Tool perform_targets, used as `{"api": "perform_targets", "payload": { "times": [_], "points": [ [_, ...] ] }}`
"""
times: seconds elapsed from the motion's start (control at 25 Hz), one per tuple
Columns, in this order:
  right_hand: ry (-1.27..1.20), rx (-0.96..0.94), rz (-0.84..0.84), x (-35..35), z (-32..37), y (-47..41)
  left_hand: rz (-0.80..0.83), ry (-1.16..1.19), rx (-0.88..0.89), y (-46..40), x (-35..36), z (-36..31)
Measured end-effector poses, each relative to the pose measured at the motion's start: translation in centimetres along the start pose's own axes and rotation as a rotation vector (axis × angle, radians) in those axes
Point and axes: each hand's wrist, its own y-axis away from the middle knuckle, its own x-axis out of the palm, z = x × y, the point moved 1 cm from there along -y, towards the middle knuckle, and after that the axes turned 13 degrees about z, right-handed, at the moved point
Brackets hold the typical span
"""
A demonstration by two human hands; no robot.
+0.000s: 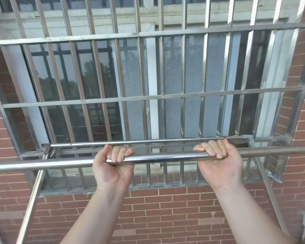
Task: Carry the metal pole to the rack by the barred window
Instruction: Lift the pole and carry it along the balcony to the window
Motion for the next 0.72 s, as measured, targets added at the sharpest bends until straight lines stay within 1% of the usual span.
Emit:
{"api": "perform_targets", "payload": {
  "times": [0.36,0.6,0.72],
  "points": [
    [0.002,0.003,-0.067,1.9,-1.0,2.5,-0.039,-0.001,-0.017,1.8,0.0,-1.8],
    [0.038,-0.029,-0.132,4.5,-0.9,5.7,-0.028,-0.057,-0.021,5.2,0.9,-2.5],
    [0.043,-0.008,-0.126,5.5,-0.6,7.8,-0.014,-0.065,-0.026,7.7,1.4,-2.9]
  ]
}}
